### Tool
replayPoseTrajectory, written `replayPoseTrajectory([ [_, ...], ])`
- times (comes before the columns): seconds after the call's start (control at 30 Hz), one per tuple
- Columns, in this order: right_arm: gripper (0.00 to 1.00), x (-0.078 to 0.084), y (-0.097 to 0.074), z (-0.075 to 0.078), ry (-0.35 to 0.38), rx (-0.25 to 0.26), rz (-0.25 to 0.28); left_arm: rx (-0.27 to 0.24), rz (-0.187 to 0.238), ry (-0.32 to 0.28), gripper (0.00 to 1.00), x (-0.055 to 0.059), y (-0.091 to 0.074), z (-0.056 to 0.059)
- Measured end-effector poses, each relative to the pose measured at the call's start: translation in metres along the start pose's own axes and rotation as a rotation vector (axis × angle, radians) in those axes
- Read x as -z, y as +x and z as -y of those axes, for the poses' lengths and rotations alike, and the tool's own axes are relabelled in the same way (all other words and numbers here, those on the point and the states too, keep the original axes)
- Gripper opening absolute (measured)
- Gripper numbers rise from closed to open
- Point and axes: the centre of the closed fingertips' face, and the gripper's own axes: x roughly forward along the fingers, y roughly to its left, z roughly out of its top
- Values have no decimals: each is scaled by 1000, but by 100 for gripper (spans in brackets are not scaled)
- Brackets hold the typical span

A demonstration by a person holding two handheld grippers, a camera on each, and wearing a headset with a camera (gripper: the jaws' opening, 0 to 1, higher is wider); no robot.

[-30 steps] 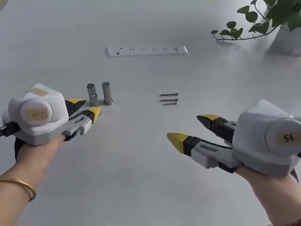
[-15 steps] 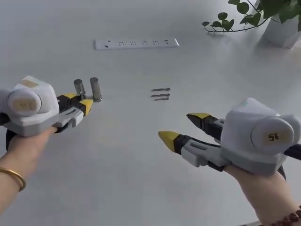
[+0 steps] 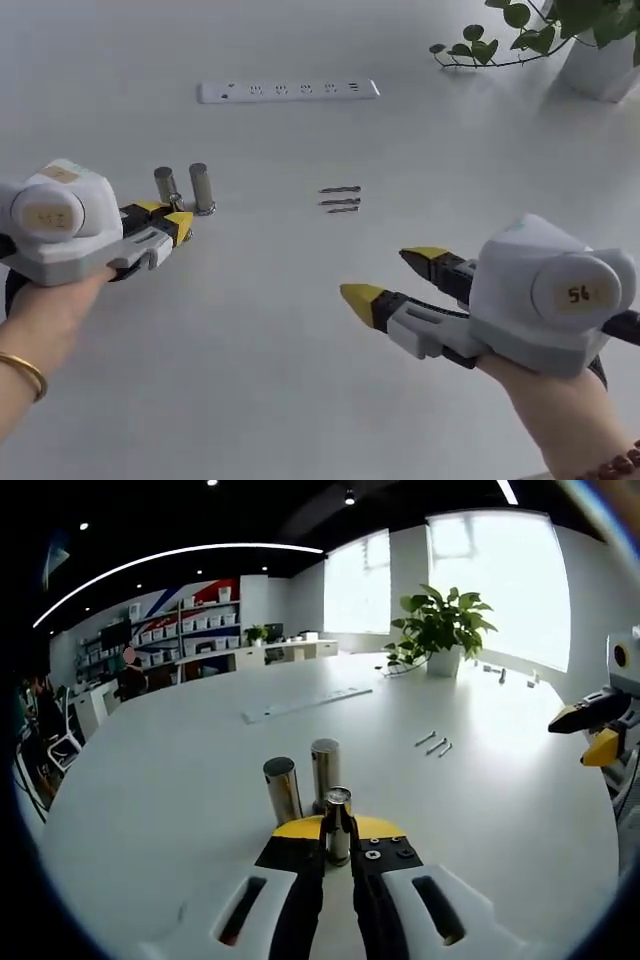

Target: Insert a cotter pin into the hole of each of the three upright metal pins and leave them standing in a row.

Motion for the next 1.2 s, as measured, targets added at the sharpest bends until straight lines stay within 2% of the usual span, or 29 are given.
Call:
replayPoseTrajectory([
  [0.2,43,-2,-1,-1,-4,-3,5,24,-9,16,7,1,-3,11],
  [0.27,43,-3,-2,-1,-6,-2,11,48,-12,-18,7,2,-4,18],
  [0.37,42,-6,-2,-2,-13,-1,18,52,-4,16,7,2,-6,27],
  [0.53,41,-6,-3,-3,-18,-5,18,72,0,7,7,4,-9,44],
  [0.73,42,-7,-4,-5,-11,-12,27,89,2,16,7,6,-11,59],
  [1.03,39,-12,-6,-6,-9,-16,46,112,9,38,7,9,-17,78],
  [1.2,39,-12,-6,-5,3,-14,48,103,12,41,7,9,-18,80],
])
